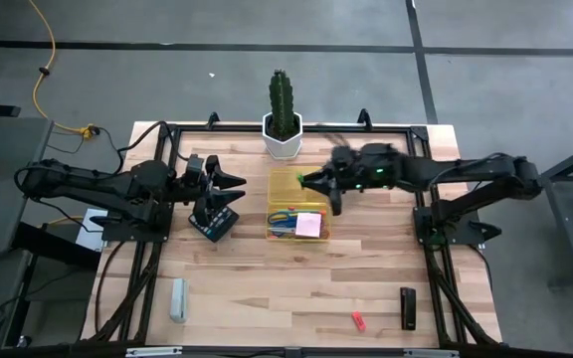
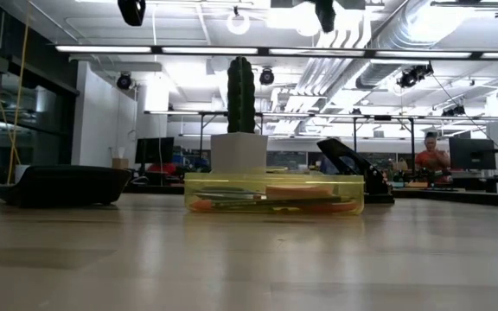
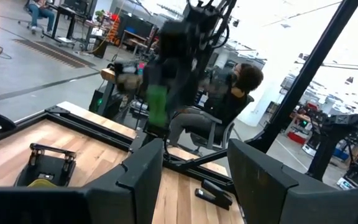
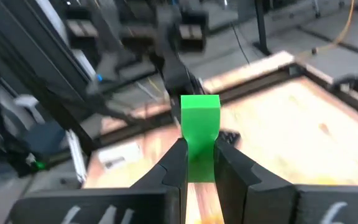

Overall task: Pack school essentials
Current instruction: Put the green eraser into the supply box

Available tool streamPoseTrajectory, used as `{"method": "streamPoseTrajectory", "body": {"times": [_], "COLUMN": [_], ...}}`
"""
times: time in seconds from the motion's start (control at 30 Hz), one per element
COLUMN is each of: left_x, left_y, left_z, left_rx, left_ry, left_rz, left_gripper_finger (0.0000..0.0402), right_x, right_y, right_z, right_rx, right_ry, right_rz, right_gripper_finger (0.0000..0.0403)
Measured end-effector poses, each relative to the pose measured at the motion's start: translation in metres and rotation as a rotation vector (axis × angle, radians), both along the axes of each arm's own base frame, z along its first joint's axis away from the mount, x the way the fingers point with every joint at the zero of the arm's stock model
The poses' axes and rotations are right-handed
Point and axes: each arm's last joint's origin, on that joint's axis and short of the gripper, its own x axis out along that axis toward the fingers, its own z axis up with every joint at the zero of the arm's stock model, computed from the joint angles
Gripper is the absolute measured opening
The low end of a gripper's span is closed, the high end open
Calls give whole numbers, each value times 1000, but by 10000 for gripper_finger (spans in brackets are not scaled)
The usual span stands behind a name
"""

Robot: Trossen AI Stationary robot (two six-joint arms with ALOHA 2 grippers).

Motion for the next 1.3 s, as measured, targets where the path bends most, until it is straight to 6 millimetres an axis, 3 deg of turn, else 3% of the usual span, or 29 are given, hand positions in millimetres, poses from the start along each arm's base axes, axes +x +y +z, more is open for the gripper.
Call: {"method": "streamPoseTrajectory", "body": {"times": [0.4,0.57,0.8,0.97,1.17,1.3], "left_x": [0,0,0,0,0,0], "left_y": [0,0,0,0,0,0], "left_z": [0,0,0,0,0,0], "left_rx": [16,18,31,31,33,32], "left_ry": [2,3,4,4,4,4], "left_rz": [2,2,3,3,4,5], "left_gripper_finger": [170,170,170,170,170,170], "right_x": [59,69,69,64,66,66], "right_y": [-3,-4,-9,-9,-9,-8], "right_z": [-95,-130,-167,-179,-178,-178], "right_rx": [-9,-5,-82,-104,-101,-77], "right_ry": [344,483,693,789,771,764], "right_rz": [10,5,-142,-163,-157,-118], "right_gripper_finger": [42,42,42,42,44,70]}}
